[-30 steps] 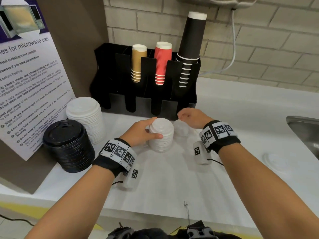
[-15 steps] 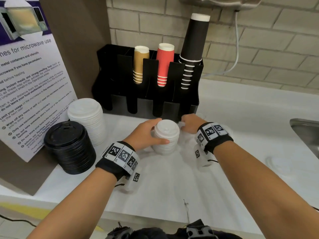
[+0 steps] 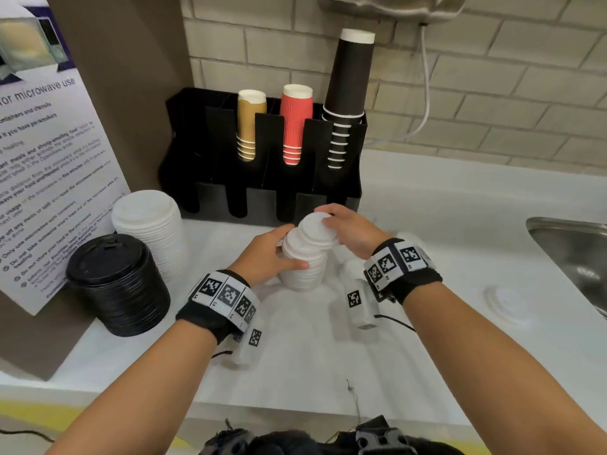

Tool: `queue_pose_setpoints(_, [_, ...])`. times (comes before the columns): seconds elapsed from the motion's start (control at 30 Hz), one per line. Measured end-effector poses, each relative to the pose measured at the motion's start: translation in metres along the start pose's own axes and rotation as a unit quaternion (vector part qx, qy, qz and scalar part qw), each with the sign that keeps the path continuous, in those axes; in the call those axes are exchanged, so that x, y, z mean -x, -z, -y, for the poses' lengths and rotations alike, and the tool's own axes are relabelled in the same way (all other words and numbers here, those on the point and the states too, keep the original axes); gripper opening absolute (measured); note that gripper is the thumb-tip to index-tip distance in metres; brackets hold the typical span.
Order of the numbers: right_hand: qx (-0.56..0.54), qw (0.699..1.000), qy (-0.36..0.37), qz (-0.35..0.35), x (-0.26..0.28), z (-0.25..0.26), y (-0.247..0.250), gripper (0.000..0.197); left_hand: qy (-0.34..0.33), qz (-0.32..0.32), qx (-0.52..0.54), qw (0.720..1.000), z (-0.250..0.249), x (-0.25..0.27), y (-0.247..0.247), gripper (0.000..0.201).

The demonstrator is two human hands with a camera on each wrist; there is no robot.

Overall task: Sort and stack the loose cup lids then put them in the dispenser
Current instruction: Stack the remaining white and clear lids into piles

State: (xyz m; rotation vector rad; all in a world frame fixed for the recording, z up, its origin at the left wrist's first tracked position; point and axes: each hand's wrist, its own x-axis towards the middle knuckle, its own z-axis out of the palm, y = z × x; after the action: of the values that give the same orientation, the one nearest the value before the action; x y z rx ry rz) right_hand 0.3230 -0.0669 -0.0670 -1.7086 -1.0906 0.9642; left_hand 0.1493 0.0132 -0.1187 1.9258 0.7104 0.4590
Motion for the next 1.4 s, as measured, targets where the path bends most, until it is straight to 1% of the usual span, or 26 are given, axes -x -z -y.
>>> queue_pose_setpoints(0.07, [0.027,0.999,-0.005,0.018,0.003,-0.005,-0.004,0.034,0.021,-0.008,-0.004,1.000,-0.001,0.000,-0.001,0.085])
queue_pose_setpoints(0.13, [0.023,0.999,-0.003,0.030,0.006,-0.006,-0.009,0.039,0.036,-0.012,-0.007,0.999,-0.001,0.000,-0.003,0.098])
queue_pose_setpoints(0.2, [0.055,0.997,0.004,0.047,0.006,-0.003,-0.014,0.042,0.042,-0.015,-0.006,0.999,-0.001,0.000,-0.004,0.104])
queue_pose_setpoints(0.3, [0.152,0.986,0.011,0.070,0.007,0.001,-0.018,0.045,0.042,-0.015,-0.009,0.999,-0.002,0.000,-0.004,0.106])
queue_pose_setpoints(0.37, [0.168,0.983,0.022,0.073,0.007,0.000,-0.018,0.046,0.039,-0.015,-0.001,0.999,-0.004,0.001,-0.003,0.104])
queue_pose_setpoints(0.4, [0.179,0.981,0.033,0.071,0.008,0.000,-0.018,0.046,0.035,-0.014,0.004,0.999,-0.004,0.001,-0.003,0.099])
queue_pose_setpoints(0.5, [0.237,0.967,0.066,0.061,0.009,0.000,-0.019,0.043,0.008,-0.011,0.011,1.000,-0.004,0.001,-0.003,0.074])
queue_pose_setpoints(0.6, [0.270,0.957,0.089,0.053,0.007,0.002,-0.022,0.042,-0.002,-0.016,0.013,1.000,-0.004,0.001,-0.005,0.066])
queue_pose_setpoints(0.7, [0.280,0.955,0.081,0.049,0.004,0.000,-0.022,0.043,-0.010,-0.010,0.012,1.000,-0.003,0.001,-0.005,0.060])
queue_pose_setpoints(0.77, [0.265,0.960,0.072,0.054,0.004,-0.004,-0.021,0.044,-0.009,0.013,0.020,1.000,-0.005,0.002,-0.004,0.054])
queue_pose_setpoints(0.83, [0.230,0.970,0.061,0.056,0.004,-0.007,-0.018,0.044,0.007,0.039,0.052,0.998,-0.007,0.000,0.000,0.047])
queue_pose_setpoints(0.87, [0.216,0.973,0.056,0.055,0.005,-0.007,-0.017,0.043,0.018,0.051,0.070,0.996,-0.008,0.000,0.001,0.046])
queue_pose_setpoints(0.93, [0.196,0.978,0.042,0.061,0.006,-0.007,-0.014,0.041,0.033,0.063,0.073,0.995,-0.011,-0.002,0.003,0.053])
queue_pose_setpoints(1.0, [0.137,0.988,0.005,0.073,0.007,-0.006,-0.008,0.039,0.032,0.064,0.044,0.996,-0.014,-0.004,0.005,0.066])
queue_pose_setpoints(1.03, [0.105,0.992,-0.017,0.064,0.007,-0.005,-0.003,0.038,0.027,0.067,0.022,0.997,-0.015,-0.005,0.005,0.069])
queue_pose_setpoints(1.07, [0.099,0.994,-0.030,0.048,0.008,-0.004,0.004,0.038,0.022,0.073,-0.007,0.997,-0.016,-0.007,0.006,0.068])
queue_pose_setpoints(1.1, [0.138,0.989,-0.032,0.030,0.009,-0.002,0.013,0.037,0.019,0.080,-0.040,0.996,-0.016,-0.008,0.007,0.064])
queue_pose_setpoints(1.13, [0.220,0.975,-0.028,0.023,0.011,-0.001,0.023,0.036,0.022,0.085,-0.070,0.994,-0.017,-0.009,0.007,0.061])
queue_pose_setpoints(1.17, [0.319,0.947,-0.026,0.035,0.011,-0.003,0.032,0.037,0.028,0.089,-0.093,0.991,-0.017,-0.010,0.007,0.059])
queue_pose_setpoints(1.2, [0.404,0.912,-0.031,0.063,0.013,-0.004,0.039,0.041,0.033,0.091,-0.107,0.989,-0.017,-0.011,0.007,0.058])
queue_pose_setpoints(1.27, [0.504,0.853,-0.074,0.115,0.020,-0.011,0.046,0.062,0.036,0.091,-0.126,0.987,-0.017,-0.012,0.006,0.062])
queue_pose_setpoints(1.3, [0.531,0.832,-0.089,0.130,0.023,-0.015,0.046,0.072,0.032,0.083,-0.131,0.987,-0.017,-0.012,0.004,0.067])
queue_pose_setpoints(1.33, [0.548,0.820,-0.092,0.139,0.025,-0.020,0.045,0.077,0.024,0.068,-0.128,0.989,-0.018,-0.011,0.003,0.071])
queue_pose_setpoints(1.4, [0.562,0.811,-0.074,0.143,0.027,-0.029,0.041,0.079,-0.003,0.034,-0.101,0.994,-0.018,-0.011,0.000,0.072])
